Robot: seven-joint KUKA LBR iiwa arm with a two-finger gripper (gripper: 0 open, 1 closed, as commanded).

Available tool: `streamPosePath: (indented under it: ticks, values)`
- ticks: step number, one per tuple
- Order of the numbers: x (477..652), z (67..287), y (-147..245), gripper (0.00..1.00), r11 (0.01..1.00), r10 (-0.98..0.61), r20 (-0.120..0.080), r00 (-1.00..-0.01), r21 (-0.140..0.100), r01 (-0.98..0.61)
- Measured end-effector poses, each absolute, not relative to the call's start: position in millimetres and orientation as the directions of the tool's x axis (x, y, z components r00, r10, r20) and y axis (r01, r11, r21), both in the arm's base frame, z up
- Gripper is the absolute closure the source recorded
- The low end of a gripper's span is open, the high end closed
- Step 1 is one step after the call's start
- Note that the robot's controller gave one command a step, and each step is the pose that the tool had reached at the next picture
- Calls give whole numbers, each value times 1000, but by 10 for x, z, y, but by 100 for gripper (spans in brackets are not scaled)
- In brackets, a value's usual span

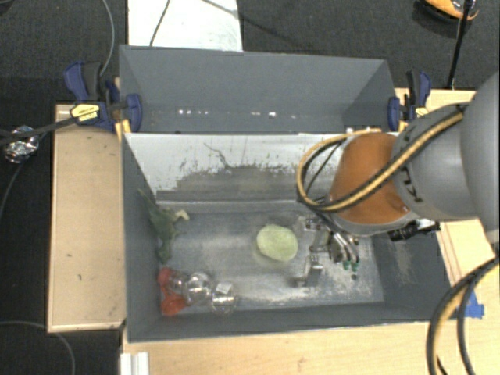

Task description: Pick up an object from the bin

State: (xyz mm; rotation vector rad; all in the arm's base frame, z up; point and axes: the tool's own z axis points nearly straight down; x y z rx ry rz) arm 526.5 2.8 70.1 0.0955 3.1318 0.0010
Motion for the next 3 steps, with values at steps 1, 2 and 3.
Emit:
streamPosePath:
  ticks: [1,2,3]
  values:
    - [5281,711,309,0,996,87,-12,-996,-1,87]
    - [5290,713,418,0,996,89,-12,-996,0,89]
    - [5133,709,508,0,998,-70,-12,-997,0,-70]
